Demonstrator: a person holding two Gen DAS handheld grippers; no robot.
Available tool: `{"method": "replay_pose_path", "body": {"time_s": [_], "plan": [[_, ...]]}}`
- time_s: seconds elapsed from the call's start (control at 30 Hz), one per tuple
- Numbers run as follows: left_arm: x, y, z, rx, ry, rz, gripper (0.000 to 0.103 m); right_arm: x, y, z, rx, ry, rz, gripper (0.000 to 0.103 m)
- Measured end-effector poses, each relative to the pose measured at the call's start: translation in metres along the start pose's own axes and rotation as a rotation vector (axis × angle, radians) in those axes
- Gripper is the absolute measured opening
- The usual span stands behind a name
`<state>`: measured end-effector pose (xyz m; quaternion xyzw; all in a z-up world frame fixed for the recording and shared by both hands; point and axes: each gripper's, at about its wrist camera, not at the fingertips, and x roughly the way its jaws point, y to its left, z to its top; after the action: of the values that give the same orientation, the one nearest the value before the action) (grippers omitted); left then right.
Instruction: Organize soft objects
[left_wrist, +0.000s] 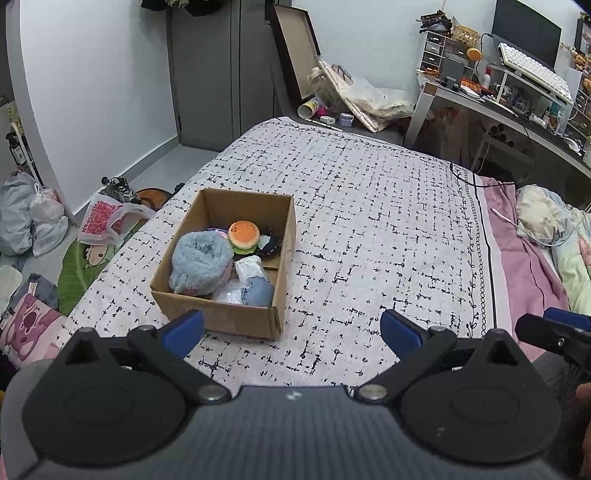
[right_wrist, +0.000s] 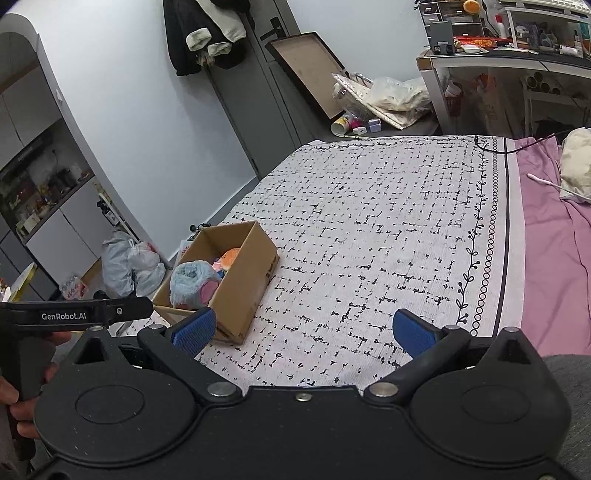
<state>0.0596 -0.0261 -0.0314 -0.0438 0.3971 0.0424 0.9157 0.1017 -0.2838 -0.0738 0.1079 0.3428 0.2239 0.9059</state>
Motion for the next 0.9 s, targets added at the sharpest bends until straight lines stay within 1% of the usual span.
{"method": "replay_pose_path", "body": {"time_s": [0.9], "plan": [[0.0039, 0.0088, -0.0028, -0.009, 0.014, 0.013, 0.101, 0.0024, 0.0005, -0.0004, 0.007, 0.014, -0.010, 0.103]]}}
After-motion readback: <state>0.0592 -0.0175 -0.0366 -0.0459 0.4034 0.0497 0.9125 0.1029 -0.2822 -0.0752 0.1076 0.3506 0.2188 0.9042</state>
